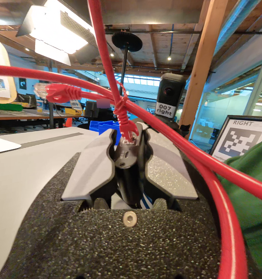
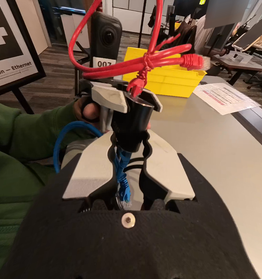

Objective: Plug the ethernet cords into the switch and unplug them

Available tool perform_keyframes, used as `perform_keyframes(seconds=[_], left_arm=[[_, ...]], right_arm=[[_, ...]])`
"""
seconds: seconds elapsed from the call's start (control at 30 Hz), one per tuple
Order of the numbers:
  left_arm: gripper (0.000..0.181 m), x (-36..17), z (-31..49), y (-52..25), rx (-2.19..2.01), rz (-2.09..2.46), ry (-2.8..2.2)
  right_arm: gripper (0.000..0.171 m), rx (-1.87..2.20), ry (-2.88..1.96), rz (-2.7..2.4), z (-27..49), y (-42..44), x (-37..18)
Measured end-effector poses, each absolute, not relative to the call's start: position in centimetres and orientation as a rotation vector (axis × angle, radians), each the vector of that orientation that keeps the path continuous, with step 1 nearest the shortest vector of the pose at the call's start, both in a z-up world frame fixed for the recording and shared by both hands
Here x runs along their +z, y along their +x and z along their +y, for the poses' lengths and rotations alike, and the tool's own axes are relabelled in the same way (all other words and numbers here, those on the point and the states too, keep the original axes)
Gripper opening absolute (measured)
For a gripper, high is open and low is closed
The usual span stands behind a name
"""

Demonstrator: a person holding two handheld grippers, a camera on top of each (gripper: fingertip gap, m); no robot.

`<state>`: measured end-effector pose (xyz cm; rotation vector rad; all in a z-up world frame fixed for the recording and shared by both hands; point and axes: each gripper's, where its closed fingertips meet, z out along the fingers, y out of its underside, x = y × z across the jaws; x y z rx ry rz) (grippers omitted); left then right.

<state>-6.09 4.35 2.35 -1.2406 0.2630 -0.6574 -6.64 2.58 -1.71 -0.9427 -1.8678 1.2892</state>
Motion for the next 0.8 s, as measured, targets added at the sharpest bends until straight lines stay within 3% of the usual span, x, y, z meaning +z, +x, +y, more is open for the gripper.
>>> perform_keyframes(seconds=[0.17,0.53,0.8], left_arm=[[0.054,2.2,4.9,-7.1,-0.665,0.182,-1.259],[0.045,1.6,5.3,-8.4,-0.611,0.117,-1.287],[0.040,1.1,5.4,-8.7,-0.603,0.088,-1.297]], right_arm=[[0.029,1.219,-0.930,-1.794,3.7,-6.6,-0.7],[0.026,1.089,-0.998,-1.501,10.2,-2.4,3.7],[0.026,0.865,-1.039,-1.252,17.4,6.6,12.3]])
